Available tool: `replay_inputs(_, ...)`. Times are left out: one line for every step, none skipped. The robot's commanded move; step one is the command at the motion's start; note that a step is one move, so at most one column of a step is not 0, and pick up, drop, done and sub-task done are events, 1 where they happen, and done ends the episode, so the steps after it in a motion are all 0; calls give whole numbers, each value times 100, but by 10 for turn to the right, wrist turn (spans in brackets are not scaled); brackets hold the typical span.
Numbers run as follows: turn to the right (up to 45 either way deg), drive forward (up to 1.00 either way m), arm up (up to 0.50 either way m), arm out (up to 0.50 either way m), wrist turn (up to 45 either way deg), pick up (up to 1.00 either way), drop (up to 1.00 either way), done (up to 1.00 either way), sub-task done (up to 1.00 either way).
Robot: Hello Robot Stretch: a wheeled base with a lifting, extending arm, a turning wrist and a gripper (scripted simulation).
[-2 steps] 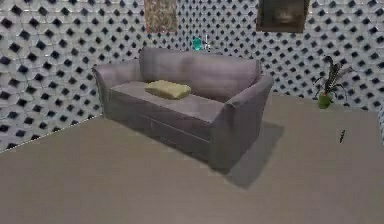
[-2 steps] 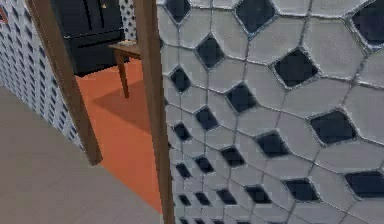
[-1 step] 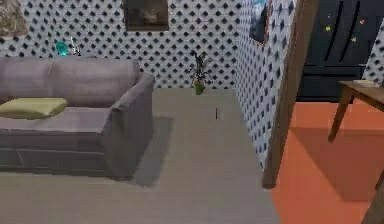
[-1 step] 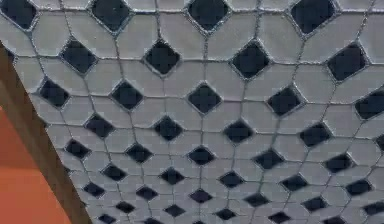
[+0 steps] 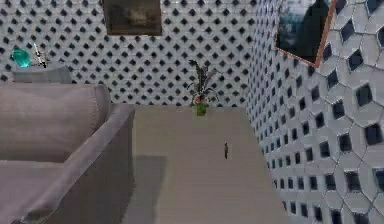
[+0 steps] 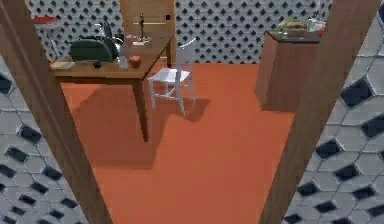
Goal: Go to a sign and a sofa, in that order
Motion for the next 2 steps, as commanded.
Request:
replay_inputs(-450, 0, 0, 0, 0, 0, 0, 0, 0)
replay_inputs(0, 0, 0, 0, 0, 0, 0, 100, 0)
